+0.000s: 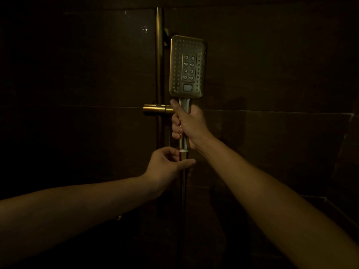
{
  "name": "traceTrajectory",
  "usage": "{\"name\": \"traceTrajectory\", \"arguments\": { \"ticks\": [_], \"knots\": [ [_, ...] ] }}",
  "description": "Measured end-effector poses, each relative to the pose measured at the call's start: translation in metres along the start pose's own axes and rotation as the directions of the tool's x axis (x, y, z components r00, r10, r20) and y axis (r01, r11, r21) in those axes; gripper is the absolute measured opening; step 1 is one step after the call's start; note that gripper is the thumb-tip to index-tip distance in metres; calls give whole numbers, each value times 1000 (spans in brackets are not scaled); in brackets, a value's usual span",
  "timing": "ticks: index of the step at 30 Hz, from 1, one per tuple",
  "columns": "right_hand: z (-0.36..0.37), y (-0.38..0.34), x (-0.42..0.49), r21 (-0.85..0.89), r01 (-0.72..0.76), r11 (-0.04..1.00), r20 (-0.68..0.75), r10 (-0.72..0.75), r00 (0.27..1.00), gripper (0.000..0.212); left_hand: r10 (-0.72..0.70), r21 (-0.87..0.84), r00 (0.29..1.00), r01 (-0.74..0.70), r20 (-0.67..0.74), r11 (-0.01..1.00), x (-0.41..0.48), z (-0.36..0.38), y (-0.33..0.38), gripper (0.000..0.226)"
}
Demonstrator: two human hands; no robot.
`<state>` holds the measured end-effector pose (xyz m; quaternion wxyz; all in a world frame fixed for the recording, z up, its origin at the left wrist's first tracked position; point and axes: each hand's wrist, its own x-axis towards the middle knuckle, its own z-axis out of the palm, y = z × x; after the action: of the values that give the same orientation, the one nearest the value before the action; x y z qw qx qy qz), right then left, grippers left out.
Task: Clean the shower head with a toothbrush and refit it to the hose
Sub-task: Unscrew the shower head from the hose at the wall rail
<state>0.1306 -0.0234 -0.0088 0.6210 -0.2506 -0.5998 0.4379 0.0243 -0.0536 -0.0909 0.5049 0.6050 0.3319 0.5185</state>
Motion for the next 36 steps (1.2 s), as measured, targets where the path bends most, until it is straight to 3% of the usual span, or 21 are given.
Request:
{"name": "traceTrajectory", "arguments": {
  "ticks": [4,9,15,18,23,29,36],
  "knots": [
    [-2,0,2,5,7,1000,8,-7,1000,19,-25,-70,999,28,44,997,2,-2,1,13],
    [-6,0,5,-2,14,1000,20,-14,1000,18,-81,-121,982,102,171,987,3,-5,3,20],
    [-6,4,7,5,13,1000,19,-13,1000,22,-63,-58,998,63,11,996,4,3,3,47],
    [-5,4,7,8,4,1000,19,-4,1000,21,-50,-57,998,48,-25,997,3,6,3,36],
    [-7,0,5,-16,2,1000,19,-1,1000,22,-40,-67,999,42,34,997,2,2,5,16],
    [-9,-8,12,24,13,1000,0,-13,1000,25,-48,-35,976,57,211,998,-7,-2,-6,14],
    [-16,-11,11,40,8,999,-11,-8,1000,25,-6,-58,982,17,187,998,0,-6,-11,12]
  ]
}}
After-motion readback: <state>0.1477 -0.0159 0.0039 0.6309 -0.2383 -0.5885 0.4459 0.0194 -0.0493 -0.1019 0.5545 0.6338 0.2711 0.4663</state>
